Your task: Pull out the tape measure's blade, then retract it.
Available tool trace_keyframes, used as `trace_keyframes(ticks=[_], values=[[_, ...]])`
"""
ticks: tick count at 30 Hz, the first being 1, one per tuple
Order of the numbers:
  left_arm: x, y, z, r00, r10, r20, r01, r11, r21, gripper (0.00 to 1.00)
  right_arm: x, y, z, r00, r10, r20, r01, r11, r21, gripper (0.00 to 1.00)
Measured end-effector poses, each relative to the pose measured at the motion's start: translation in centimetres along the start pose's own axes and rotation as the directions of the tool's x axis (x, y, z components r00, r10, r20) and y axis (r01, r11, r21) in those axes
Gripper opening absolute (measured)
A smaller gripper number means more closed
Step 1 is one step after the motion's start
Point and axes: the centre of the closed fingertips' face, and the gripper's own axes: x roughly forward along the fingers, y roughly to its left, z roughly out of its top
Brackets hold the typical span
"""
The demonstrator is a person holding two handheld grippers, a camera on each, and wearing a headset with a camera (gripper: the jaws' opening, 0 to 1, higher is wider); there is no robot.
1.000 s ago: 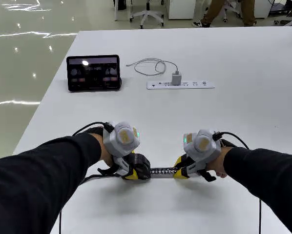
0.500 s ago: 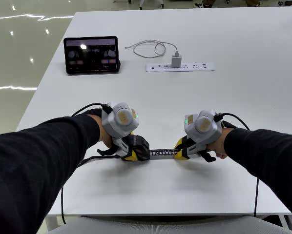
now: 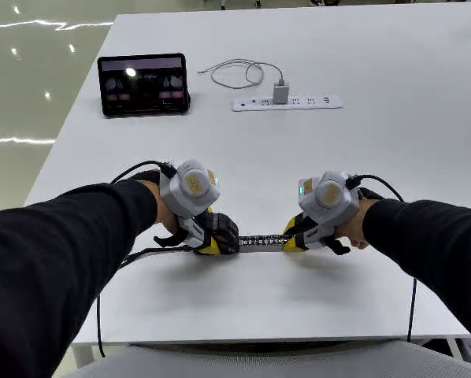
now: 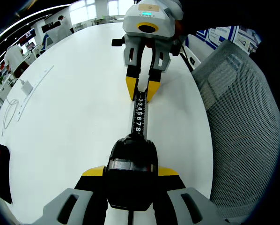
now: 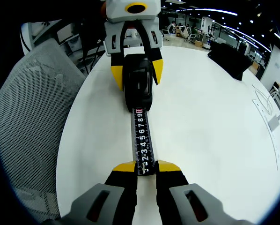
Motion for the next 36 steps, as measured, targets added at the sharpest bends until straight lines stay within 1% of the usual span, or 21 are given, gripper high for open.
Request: trace_keyframes(ticks=[7, 19, 30, 34, 36], values=[[-0.1, 0.0, 0.0, 0.9999, 0.005, 0.01, -0.005, 1.0, -0.007, 0.33, -0.4, -0.2, -0.5, 1.0, 0.002, -0.007, -0.001, 1.0, 0.008, 0.09], [0.0, -0.1, 0.0, 0.9999, 0.011, 0.006, -0.011, 1.0, 0.003, 0.33, -0.9, -0.4, -1.0, 0.9999, -0.005, -0.012, 0.005, 1.0, 0.02, 0.09], [0.0, 0.0, 0.0, 0.9999, 0.014, 0.009, -0.014, 1.0, 0.008, 0.33, -1.2, -0.6, -1.6, 0.9996, -0.01, -0.027, 0.011, 1.0, 0.026, 0.1], [0.0, -0.1, 0.0, 0.9999, 0.016, 0.006, -0.016, 1.0, 0.021, 0.33, -1.2, -0.6, -1.7, 0.9996, -0.011, -0.025, 0.012, 1.0, 0.026, 0.1], [0.0, -0.1, 0.0, 0.9998, 0.017, 0.005, -0.017, 1.0, 0.018, 0.33, -1.2, -0.6, -1.8, 0.9996, -0.014, -0.024, 0.014, 1.0, 0.021, 0.1]])
